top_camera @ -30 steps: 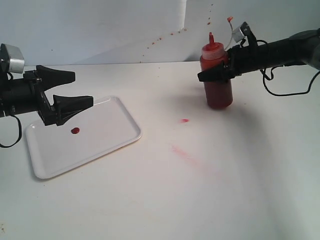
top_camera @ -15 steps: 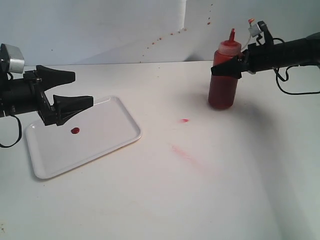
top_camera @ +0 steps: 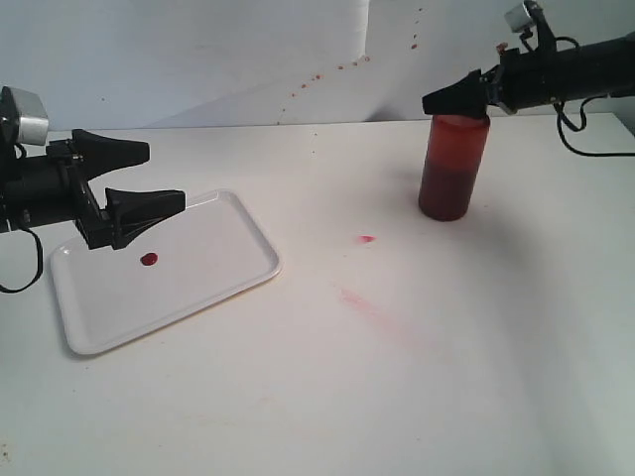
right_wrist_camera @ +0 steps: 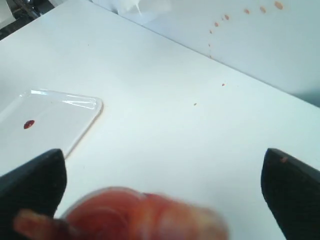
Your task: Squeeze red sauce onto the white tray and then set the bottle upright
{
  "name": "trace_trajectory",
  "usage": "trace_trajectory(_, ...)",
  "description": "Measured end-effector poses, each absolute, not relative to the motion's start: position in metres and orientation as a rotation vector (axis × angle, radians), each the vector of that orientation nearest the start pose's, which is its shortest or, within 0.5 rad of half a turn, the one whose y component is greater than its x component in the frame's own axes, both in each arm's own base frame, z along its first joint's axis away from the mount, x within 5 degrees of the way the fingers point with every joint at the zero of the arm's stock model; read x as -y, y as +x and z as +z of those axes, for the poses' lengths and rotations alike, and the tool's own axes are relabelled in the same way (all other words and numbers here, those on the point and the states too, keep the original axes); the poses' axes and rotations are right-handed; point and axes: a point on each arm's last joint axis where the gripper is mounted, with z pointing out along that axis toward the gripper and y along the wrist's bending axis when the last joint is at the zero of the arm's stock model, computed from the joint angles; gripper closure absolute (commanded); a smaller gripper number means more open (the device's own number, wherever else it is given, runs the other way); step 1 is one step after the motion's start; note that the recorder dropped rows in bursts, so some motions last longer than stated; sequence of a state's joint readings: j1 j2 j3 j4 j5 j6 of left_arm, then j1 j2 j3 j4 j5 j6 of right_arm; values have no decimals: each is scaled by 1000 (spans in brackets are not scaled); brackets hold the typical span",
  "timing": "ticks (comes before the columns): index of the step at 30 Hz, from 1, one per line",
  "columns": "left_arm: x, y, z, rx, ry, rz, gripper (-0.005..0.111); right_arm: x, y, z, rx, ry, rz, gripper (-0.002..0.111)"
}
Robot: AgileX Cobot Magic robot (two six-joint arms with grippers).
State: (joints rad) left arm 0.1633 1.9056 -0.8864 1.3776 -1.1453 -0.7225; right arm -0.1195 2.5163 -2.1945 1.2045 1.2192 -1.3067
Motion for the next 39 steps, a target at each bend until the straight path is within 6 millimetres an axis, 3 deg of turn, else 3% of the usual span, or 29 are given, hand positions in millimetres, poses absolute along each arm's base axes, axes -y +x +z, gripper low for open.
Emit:
trace_trajectory(7,26,340,168,-1672,830,-760,2,-18,525,219,-1954,-752,983,11)
trace_trajectory(15,26,340,168,-1672,830,-760,2,-23,516,291,-1702,-561,1165,12)
trace_trajectory(17,26,340,168,-1672,830,-760,2,-23,514,301,-1672,-527,1201,20)
trace_trajectory(19,26,340,168,-1672,830,-760,2,-22,512,308,-1659,-538,1187,36)
trace_trajectory(22,26,340,168,-1672,830,-760,2,-16,503,326,-1663,-618,1076,67)
trace_trajectory(25,26,340,168,-1672,830,-760,2,-5,485,357,-1684,-736,886,104)
trace_trajectory(26,26,340,168,-1672,830,-760,2,0,479,365,-1698,-766,821,108)
trace_trajectory(30,26,340,168,-1682,815,-773,2,23,450,398,-1851,-820,552,108)
trace_trajectory(34,26,340,168,-1695,796,-790,2,41,428,416,-2050,-763,301,108)
trace_trajectory(39,28,339,171,-1670,794,-824,2,39,400,430,-2081,-751,254,108)
